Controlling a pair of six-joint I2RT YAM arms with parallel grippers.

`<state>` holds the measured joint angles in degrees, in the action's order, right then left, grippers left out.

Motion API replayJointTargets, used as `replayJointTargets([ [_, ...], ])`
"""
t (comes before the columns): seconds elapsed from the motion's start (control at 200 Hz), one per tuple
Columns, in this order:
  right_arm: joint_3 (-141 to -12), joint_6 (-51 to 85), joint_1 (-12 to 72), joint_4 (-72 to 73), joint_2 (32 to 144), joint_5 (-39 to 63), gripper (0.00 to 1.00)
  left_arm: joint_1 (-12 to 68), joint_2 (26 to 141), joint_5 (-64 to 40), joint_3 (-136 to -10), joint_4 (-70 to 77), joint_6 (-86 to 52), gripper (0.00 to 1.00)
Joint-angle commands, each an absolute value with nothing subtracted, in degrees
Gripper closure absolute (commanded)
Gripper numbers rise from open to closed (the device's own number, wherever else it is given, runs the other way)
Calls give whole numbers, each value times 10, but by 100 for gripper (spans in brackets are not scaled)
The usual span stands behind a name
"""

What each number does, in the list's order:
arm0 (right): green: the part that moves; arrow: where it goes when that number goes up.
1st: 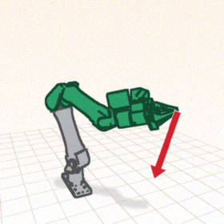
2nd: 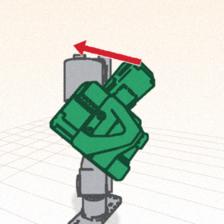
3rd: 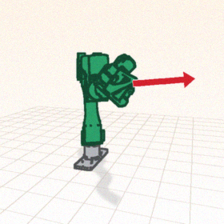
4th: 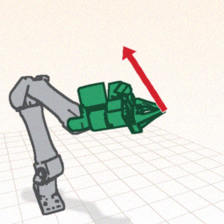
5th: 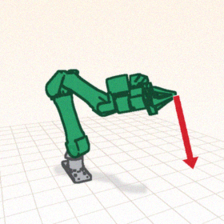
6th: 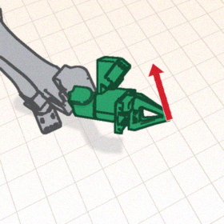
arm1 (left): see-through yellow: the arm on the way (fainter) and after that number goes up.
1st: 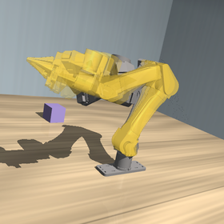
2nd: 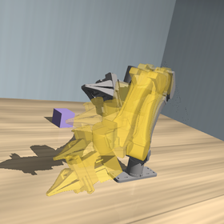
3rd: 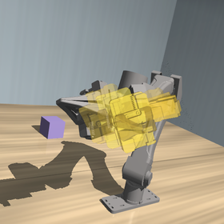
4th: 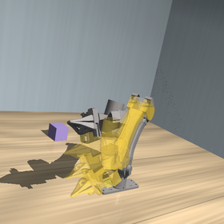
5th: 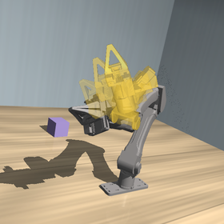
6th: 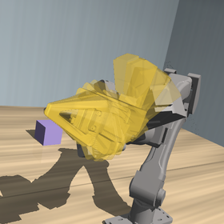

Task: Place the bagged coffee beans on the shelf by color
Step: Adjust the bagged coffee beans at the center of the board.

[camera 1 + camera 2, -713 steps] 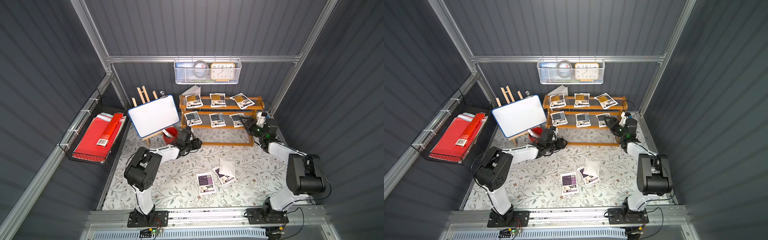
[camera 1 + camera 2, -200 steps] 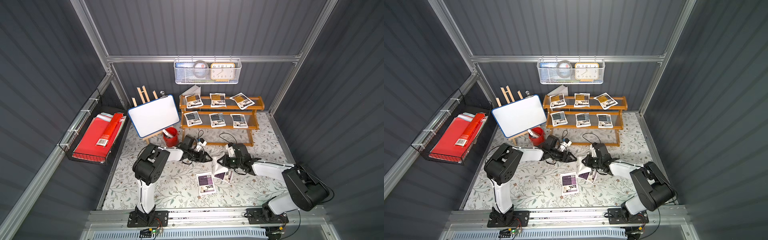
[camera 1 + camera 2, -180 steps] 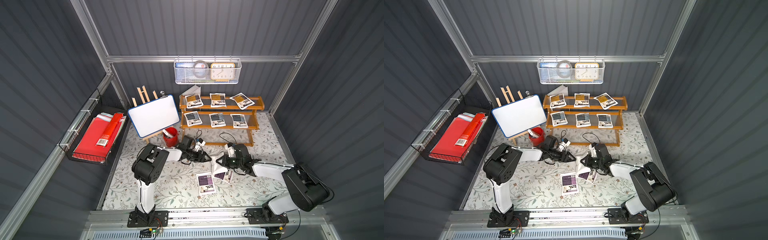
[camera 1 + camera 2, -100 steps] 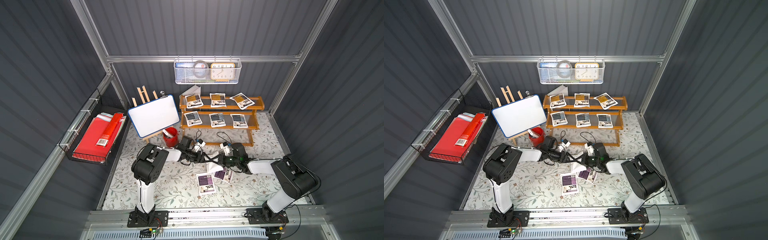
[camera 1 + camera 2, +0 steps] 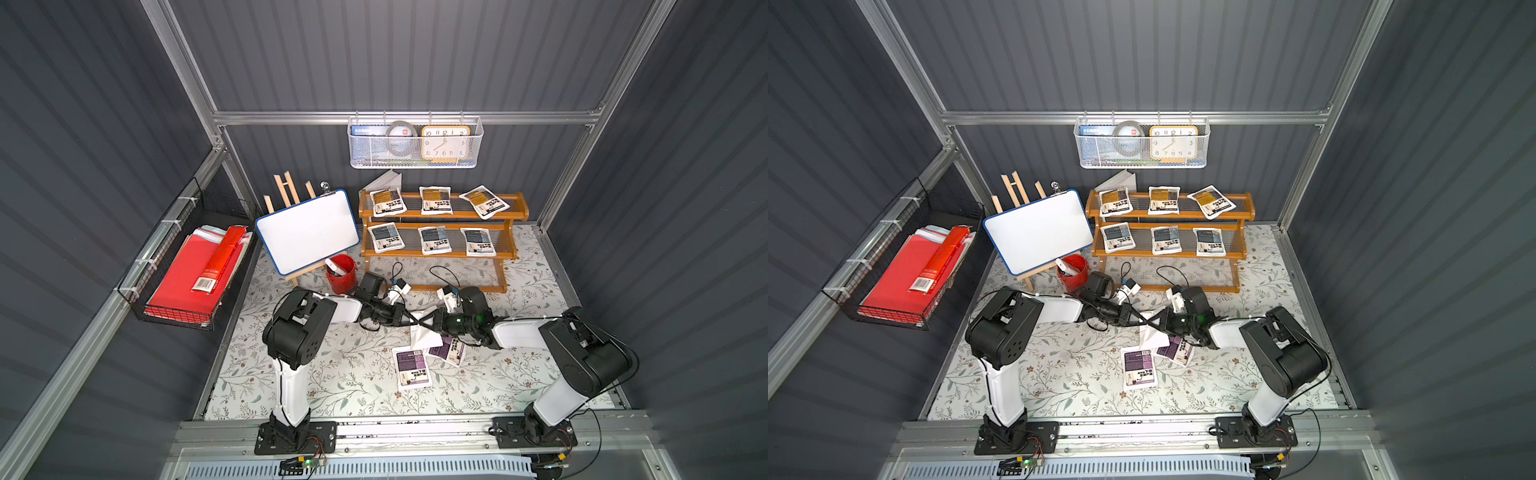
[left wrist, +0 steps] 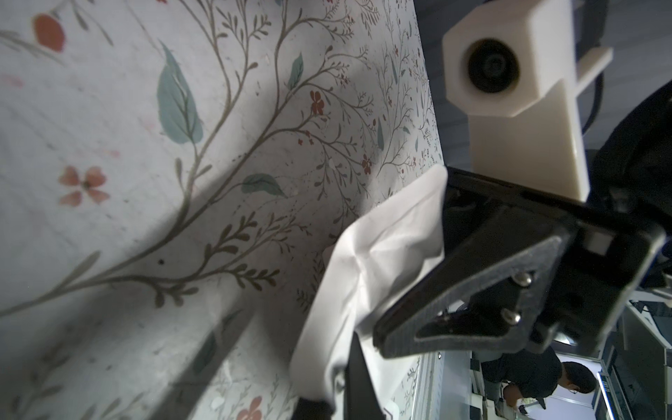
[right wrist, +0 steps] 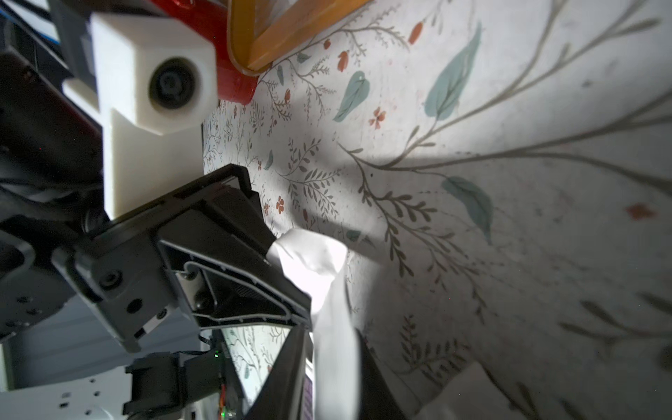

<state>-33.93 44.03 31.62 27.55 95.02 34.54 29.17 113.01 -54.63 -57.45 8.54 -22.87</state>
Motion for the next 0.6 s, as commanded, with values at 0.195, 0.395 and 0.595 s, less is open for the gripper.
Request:
replayJointTargets([
  [0.195, -380, 381, 330, 183, 911, 293, 51, 291, 1082, -484, -589, 32, -207, 100],
  [0.395, -399, 352, 327, 161, 895, 276, 63, 289, 1062, -497, -588, -5, -181, 100],
  [0.595, -427, 329, 326, 132, 906, 280, 87, 283, 1046, -470, -585, -27, -169, 100],
])
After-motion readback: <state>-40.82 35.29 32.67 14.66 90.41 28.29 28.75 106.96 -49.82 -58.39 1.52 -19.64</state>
